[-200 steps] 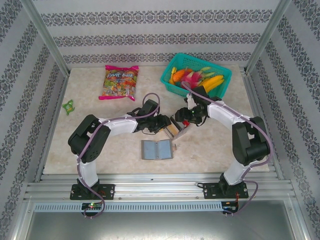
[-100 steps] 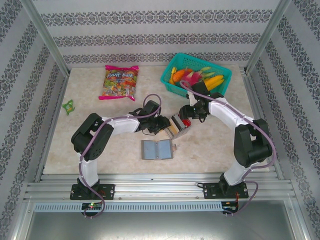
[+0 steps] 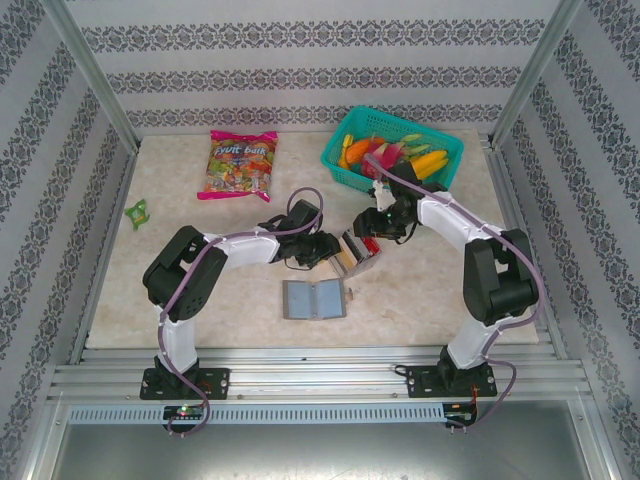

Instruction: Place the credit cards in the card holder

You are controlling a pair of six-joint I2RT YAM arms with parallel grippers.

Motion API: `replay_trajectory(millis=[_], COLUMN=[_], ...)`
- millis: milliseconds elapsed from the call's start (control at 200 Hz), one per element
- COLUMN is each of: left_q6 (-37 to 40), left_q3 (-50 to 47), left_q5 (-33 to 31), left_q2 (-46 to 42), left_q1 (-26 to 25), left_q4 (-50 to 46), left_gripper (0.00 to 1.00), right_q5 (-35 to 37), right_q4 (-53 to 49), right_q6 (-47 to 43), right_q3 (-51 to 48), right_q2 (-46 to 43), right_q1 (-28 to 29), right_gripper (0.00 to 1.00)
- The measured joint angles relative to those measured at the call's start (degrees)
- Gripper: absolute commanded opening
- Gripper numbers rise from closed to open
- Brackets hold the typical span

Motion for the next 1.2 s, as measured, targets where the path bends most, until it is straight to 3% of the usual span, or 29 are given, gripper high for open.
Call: replay_trajectory(millis=[1199], left_q6=[0.74], left_q3=[1.62], left_q5=[0.44], left_q2=[1.2], left_q1=[0.02], left_q4=[-0.79], left_gripper=[0.44], right_q5=[-3.15], right_q4=[-0.24], right_q6=[3.74], right_q3=[1.68], right_q2=[0.66], right_q1=[2.32], right_gripper=[0.56])
